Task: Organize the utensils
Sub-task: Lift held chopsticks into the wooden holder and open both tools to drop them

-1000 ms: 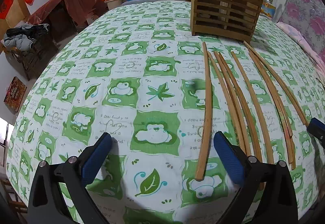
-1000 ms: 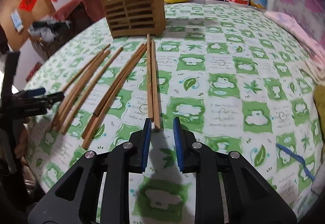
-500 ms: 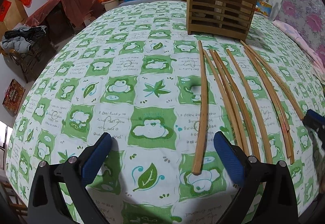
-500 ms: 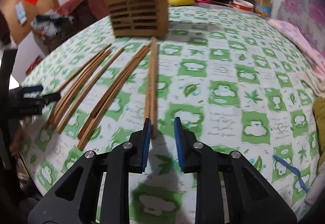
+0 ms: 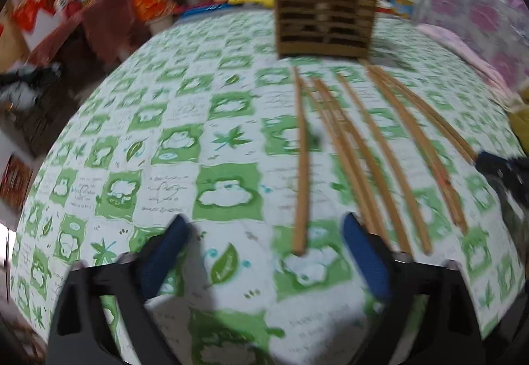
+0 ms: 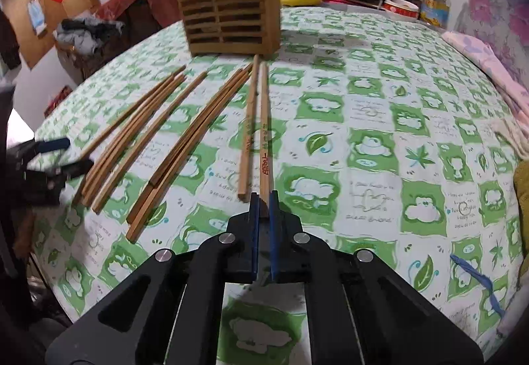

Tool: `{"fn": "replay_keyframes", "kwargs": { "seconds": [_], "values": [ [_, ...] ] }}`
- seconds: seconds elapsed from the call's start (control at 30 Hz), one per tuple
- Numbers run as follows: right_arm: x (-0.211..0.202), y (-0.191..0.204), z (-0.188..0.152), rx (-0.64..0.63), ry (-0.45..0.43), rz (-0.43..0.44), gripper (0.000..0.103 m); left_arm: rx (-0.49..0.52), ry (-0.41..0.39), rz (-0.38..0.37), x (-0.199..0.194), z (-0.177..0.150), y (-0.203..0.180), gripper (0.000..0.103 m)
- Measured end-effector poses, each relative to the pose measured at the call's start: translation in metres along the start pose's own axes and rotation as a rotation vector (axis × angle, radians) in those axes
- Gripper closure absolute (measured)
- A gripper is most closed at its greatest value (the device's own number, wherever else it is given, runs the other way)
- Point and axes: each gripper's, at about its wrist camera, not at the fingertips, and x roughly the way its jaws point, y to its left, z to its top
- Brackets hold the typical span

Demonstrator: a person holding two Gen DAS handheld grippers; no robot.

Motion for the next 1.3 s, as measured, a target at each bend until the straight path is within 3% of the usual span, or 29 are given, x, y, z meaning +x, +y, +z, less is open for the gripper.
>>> {"fn": "replay_keyframes", "kwargs": {
  "seconds": [0.17, 0.3, 0.33, 0.53, 0.73, 0.9, 1.1, 1.3],
  "values": [
    [0.006, 0.001, 0.002, -0.001, 0.031, 0.009, 0.096, -0.007, -0.031, -0.028, -0.001, 0.003, -0.005, 0.047],
    [0.004, 0.0, 0.001, 0.01, 0.023, 0.018, 0.096, 0.01, -0.04, -0.045, -0.005, 0.001, -0.015, 0.093],
    [0.001, -0.001, 0.0, 0.012, 0.005, 0.013, 0.096, 0.012, -0.038, -0.051, -0.006, 0.001, -0.017, 0.096],
    [-0.023, -0.005, 0.0, 0.037, -0.106, 0.014, 0.096, -0.041, -0.067, -0.116, -0.026, 0.006, -0.008, 0.097],
    [-0.074, -0.005, 0.039, 0.031, -0.276, 0.024, 0.096, -0.031, -0.161, -0.128, -0.068, 0.043, -0.005, 0.097],
    [-0.102, 0.005, 0.086, -0.006, -0.383, 0.02, 0.097, -0.015, -0.247, -0.122, -0.096, 0.099, -0.007, 0.097],
    [-0.105, 0.016, 0.128, -0.037, -0.41, 0.032, 0.097, -0.024, -0.275, -0.125, -0.108, 0.166, -0.009, 0.097],
    [-0.128, 0.028, 0.187, -0.051, -0.524, 0.06, 0.097, -0.042, -0.367, -0.134, -0.14, 0.234, -0.006, 0.097]
  ]
}}
